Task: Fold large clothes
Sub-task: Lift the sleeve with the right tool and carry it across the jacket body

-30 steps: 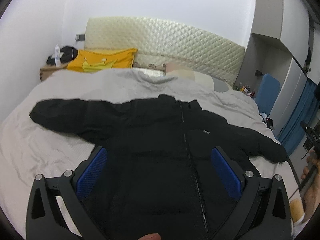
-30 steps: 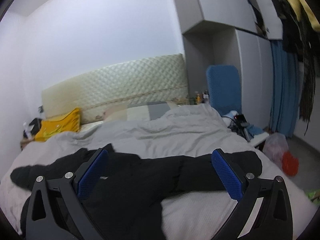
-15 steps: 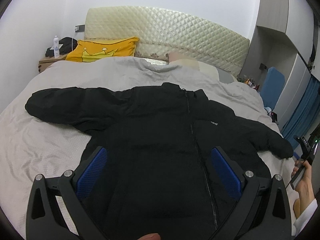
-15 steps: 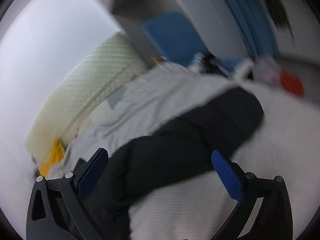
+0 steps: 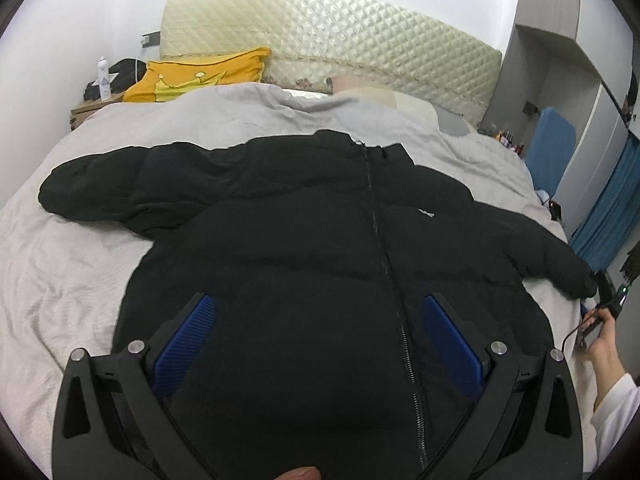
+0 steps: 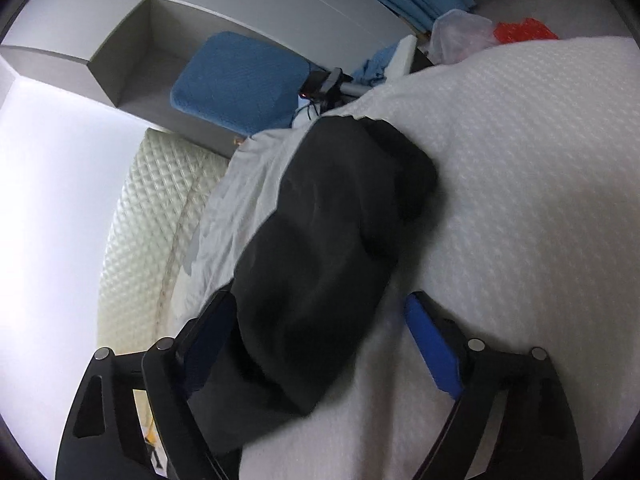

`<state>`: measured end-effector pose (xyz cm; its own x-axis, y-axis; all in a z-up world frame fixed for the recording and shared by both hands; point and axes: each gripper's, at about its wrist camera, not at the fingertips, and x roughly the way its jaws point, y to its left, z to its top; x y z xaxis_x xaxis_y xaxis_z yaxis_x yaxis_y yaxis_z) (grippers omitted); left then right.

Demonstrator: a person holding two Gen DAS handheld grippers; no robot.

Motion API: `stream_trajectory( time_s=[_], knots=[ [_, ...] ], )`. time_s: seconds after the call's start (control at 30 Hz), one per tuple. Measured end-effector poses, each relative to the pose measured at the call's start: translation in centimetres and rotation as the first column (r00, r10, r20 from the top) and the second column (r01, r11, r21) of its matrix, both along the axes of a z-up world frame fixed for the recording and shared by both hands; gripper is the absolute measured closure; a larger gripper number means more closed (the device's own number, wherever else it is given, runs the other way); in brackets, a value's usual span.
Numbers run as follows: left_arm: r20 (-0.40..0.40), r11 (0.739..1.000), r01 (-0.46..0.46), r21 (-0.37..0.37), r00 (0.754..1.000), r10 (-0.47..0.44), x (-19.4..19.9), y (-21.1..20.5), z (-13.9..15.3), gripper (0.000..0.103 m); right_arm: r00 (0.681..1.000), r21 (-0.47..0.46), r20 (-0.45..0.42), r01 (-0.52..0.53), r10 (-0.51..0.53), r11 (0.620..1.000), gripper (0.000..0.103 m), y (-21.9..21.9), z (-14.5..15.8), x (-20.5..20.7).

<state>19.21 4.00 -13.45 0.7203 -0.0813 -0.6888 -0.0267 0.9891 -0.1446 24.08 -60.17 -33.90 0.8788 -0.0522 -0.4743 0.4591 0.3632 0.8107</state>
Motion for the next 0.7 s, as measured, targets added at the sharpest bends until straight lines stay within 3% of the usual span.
stream_trajectory(
  time_s=[0.2,0.3,0.47,0.57,0.7],
  knots=[
    [0.021,1.000,0.001,0.010,1.000,-0.001,0.8,-1.0,-0.5,0.000,0.999,-0.041,0.019,-0.047,0.048,0.998,0.028,-0.8,0.0,3.8],
    [-0.002,0.998,0.027,0.050,1.000,-0.027,1.5,-1.6,-1.4,0.000,0.996,-0.084,-0.011,-0.085,0.085,0.993,0.046,-1.1,-0.5,6.2],
    [-0.014,0.997,0.017,0.081,1.000,-0.016,2.2,-1.2,-2.5,0.000,0.995,-0.108,0.015,-0.094,0.097,0.990,0.083,-0.8,-0.2,7.5],
    [-0.001,0.996,-0.002,0.085,1.000,0.002,2.4,-0.5,-2.3,0.000,0.997,-0.122,0.052,-0.043,0.049,0.992,0.091,-1.1,1.2,6.5],
    [0.024,0.994,-0.009,0.109,1.000,0.006,2.0,0.0,-1.7,0.000,0.998,-0.217,0.047,-0.020,0.031,0.976,0.094,-0.8,4.6,5.3]
  ],
)
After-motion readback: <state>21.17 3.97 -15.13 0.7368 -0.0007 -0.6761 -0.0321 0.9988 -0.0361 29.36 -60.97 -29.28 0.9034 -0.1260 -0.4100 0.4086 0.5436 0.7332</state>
